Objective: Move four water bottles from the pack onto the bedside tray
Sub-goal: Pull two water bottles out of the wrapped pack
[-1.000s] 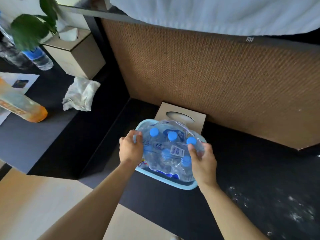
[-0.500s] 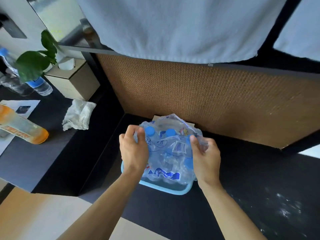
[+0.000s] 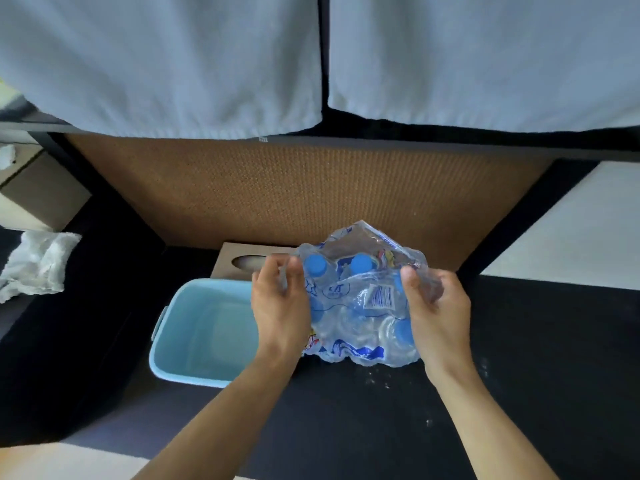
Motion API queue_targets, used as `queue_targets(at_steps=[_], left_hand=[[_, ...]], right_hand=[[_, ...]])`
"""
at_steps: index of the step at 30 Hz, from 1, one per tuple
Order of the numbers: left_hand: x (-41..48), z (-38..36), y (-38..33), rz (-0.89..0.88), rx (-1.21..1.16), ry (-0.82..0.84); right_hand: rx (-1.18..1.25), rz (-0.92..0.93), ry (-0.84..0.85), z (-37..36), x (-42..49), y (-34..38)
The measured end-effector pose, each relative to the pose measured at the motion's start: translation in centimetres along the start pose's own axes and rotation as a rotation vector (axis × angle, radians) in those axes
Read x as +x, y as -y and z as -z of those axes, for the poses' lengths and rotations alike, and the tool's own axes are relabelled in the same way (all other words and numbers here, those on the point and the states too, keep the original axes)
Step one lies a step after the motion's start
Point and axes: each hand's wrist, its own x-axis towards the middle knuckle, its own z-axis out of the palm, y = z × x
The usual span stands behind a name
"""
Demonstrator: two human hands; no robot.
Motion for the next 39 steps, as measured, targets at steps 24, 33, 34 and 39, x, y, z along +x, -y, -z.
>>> queue_targets(at_steps=[24, 33, 34, 39], left_hand=[[-6.2, -12.4, 7.1, 0.117, 0.243, 0.236], [-6.1, -10.5, 8.3, 0.305, 0.213, 0.269], [-6.1, -10.4, 8.3, 0.294, 0.211, 0.273], [-6.0, -10.3, 8.7, 0.26, 0.185, 0.286]], right_hand=[[-0.098, -0.207, 0.068, 9.6, 5.1, -13.0], [-0.14, -0.283, 0.137, 10.5, 4.0, -13.3], [-0.134, -0.278, 0.14, 10.5, 3.9, -13.2], [-0.182, -0.312, 0.162, 10.3, 3.6, -12.8]])
